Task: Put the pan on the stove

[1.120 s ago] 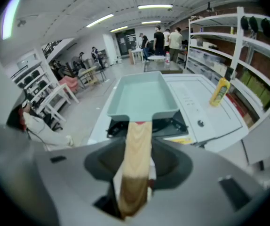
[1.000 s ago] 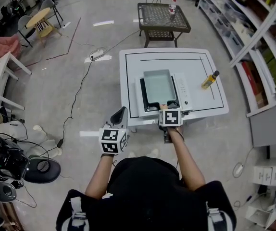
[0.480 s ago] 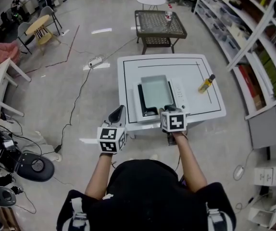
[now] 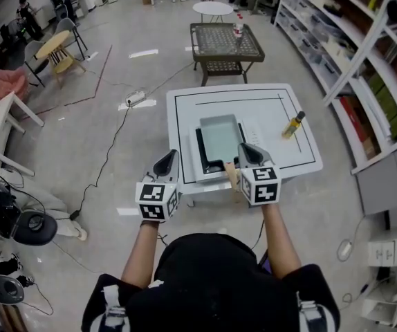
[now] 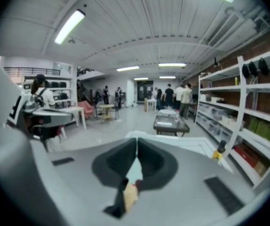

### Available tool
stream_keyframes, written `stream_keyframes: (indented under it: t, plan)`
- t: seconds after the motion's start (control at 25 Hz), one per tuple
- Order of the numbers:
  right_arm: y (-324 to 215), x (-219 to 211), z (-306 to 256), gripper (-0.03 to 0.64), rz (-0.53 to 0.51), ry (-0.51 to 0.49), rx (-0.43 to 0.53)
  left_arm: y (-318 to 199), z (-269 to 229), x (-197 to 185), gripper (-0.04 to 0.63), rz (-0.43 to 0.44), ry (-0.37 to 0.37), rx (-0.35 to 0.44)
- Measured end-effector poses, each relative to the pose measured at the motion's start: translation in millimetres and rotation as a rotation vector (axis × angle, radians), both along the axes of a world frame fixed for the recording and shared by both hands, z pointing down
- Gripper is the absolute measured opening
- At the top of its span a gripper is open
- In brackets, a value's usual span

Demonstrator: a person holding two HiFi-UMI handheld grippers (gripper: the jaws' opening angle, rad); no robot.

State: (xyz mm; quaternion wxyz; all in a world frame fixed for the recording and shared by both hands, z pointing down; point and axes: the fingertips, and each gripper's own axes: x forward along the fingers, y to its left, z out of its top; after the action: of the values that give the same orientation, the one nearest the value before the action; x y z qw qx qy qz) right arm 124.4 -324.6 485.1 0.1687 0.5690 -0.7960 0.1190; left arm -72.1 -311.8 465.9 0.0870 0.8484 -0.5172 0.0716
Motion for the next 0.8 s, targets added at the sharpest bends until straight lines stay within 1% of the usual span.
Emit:
stream_keyframes:
  t: [0.12,0.24,0.44,0.56,0.68,0.8]
  plan:
    - [3.0,3.9,-22.2,0.035,-0.017,-0.017,0.095,0.4,-11.6,2.4,0.025,0.008,0.006,0.022]
    - [4.8,7.2,-35.5,0.035,-0.018,-0.004,0.160,-0.7,-21.6,6.0,0.025,0.019,0.014,0.045]
    - [4.2,13.6,-44.9,0.035,-0.017,-0.022,0.208,-3.7,-27.0,4.5,0.025,0.010,0.018,0.056]
    - [2.9,19.1,-48.1,0.034,0.006,0.000,0.230,-5.3,-31.6,6.9,0.025,0.016,0.013,0.065]
    - [2.9,20.9,-44.8,0.034,0.016,0.052,0.248,-5.7,-33.1,10.5,0.025,0.018,0.026,0.073]
    - [2.0,20.8,-41.6,0.034,0.014,0.059,0.250,-7.3,-34.8,12.3,0.025,0.015,0.027,0.085]
